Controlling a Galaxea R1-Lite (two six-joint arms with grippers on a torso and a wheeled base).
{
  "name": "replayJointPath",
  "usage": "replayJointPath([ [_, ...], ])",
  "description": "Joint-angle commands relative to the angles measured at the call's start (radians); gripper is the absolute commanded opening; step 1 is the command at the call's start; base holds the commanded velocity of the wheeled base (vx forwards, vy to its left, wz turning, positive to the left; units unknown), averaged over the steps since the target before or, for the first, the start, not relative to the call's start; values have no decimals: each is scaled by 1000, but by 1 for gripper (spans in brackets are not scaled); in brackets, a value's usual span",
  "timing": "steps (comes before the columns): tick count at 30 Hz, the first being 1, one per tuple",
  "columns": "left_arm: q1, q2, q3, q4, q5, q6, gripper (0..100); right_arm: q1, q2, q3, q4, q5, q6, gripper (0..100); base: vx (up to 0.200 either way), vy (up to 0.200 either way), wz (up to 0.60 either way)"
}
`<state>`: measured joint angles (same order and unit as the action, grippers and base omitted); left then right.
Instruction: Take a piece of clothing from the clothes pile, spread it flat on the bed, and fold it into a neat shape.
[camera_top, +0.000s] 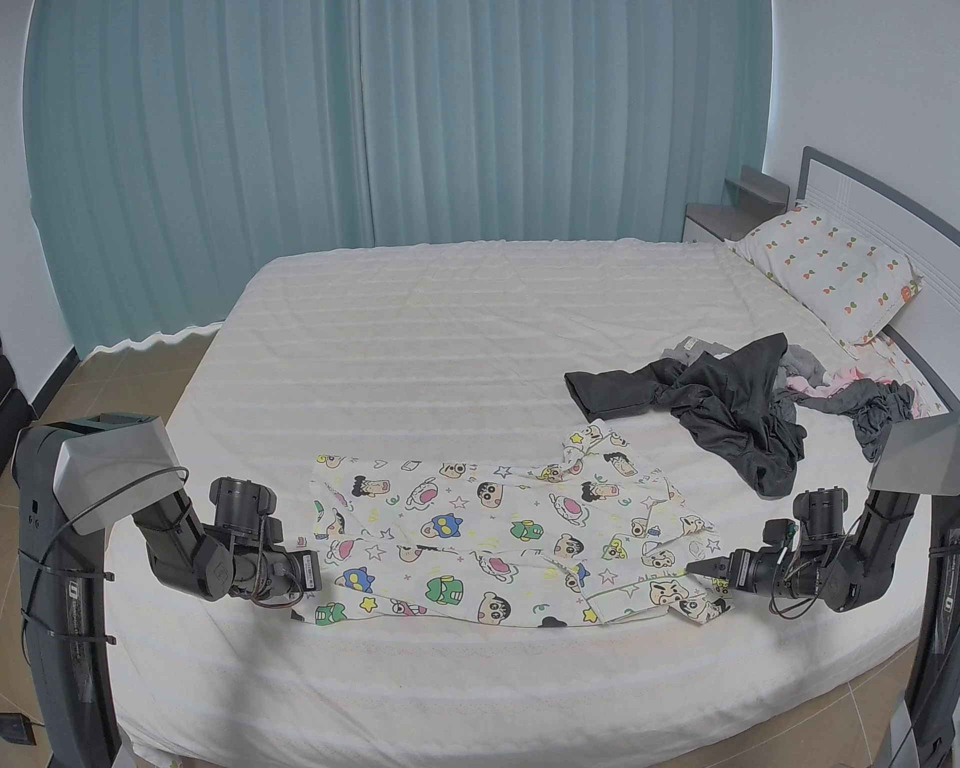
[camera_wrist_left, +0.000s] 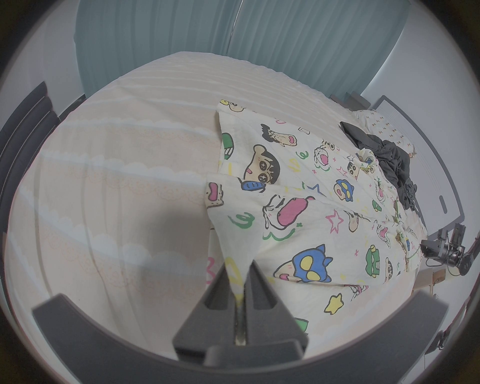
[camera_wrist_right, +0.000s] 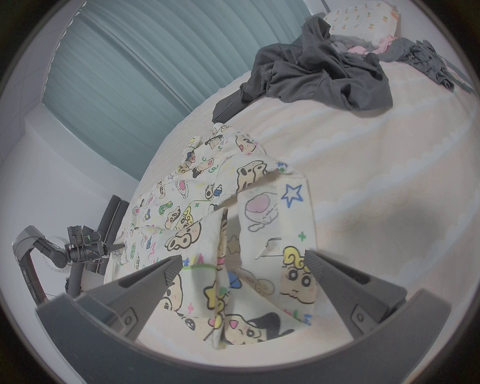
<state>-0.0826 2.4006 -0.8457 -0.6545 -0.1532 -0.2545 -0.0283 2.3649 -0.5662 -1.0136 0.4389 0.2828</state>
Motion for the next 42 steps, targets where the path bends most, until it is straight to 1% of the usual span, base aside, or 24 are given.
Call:
replayJointPath([
  [1, 0, 2, 1, -1, 0, 0, 0, -7, -13, 8, 17, -2, -4, 100, 0, 0, 0],
  [8, 0, 2, 2, -1, 0, 0, 0, -9, -10, 19, 44, -6, -16, 100, 0, 0, 0],
  [12, 0, 3, 2, -1, 0, 0, 0, -19, -9, 6, 50, 0, -5, 100, 0, 0, 0],
  [17, 0, 3, 2, -1, 0, 0, 0, -24, -33, -15, 135, -3, -1, 100, 0, 0, 0],
  [20, 0, 3, 2, -2, 0, 0, 0, -22, -32, -17, 139, -3, -4, 100, 0, 0, 0],
  [24, 0, 3, 2, -2, 0, 0, 0, -18, -26, -46, 136, 14, 6, 100, 0, 0, 0],
  [27, 0, 3, 1, -2, 0, 0, 0, -19, -26, -61, 145, 46, 29, 100, 0, 0, 0],
  [35, -5, 9, -4, -2, 0, 0, 0, -13, -27, -78, 181, 43, 19, 100, 0, 0, 0],
  [37, -5, 11, -4, -2, 0, 0, 0, -9, -26, -81, 182, 43, 18, 100, 0, 0, 0],
  [42, -5, 9, -1, -2, 1, 1, 0, 36, -21, -113, 196, 40, 21, 100, 0, 0, 0],
])
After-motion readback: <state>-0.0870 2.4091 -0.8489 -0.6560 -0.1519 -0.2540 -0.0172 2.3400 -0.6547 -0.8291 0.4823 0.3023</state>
